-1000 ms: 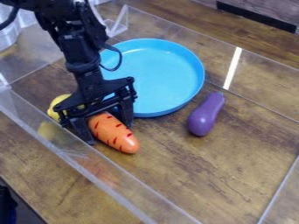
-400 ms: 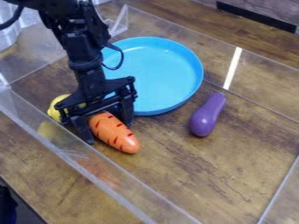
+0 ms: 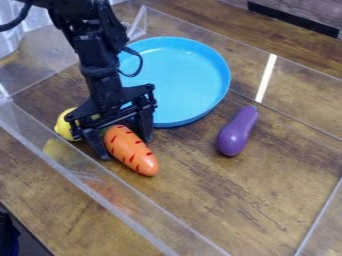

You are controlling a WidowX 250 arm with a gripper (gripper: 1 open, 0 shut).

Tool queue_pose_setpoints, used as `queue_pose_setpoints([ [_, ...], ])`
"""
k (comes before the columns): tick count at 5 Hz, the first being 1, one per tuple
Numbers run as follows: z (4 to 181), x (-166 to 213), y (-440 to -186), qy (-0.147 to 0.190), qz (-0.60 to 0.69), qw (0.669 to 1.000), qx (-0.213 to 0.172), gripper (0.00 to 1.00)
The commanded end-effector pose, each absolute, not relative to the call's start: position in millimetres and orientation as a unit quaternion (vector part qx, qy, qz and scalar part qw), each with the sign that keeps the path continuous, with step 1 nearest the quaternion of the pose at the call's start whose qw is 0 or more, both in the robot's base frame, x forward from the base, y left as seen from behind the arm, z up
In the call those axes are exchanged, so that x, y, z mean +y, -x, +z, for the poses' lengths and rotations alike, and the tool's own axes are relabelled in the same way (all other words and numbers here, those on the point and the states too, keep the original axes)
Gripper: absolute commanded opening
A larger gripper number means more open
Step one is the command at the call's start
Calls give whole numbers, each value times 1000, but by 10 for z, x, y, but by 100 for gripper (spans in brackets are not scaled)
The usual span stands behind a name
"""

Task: Move the carrot to the right side

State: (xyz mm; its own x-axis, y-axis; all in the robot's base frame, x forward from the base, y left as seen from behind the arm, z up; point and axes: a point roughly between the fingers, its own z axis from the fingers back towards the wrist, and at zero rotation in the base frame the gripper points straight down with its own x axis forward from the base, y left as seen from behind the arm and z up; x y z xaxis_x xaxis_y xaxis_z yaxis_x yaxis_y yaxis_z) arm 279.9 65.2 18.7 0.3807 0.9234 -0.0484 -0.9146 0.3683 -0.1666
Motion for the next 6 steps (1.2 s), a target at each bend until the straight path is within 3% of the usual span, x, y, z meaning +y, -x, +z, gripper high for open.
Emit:
queue_pose_setpoints([
  [1, 207, 729, -2848, 78, 563, 822, -40, 100],
  [2, 204, 746, -2871, 75, 567, 819, -41, 100],
  [3, 202, 761, -2892, 74, 570, 817, -42, 0],
  [6, 356, 545, -2926, 89, 549, 831, -34, 0],
])
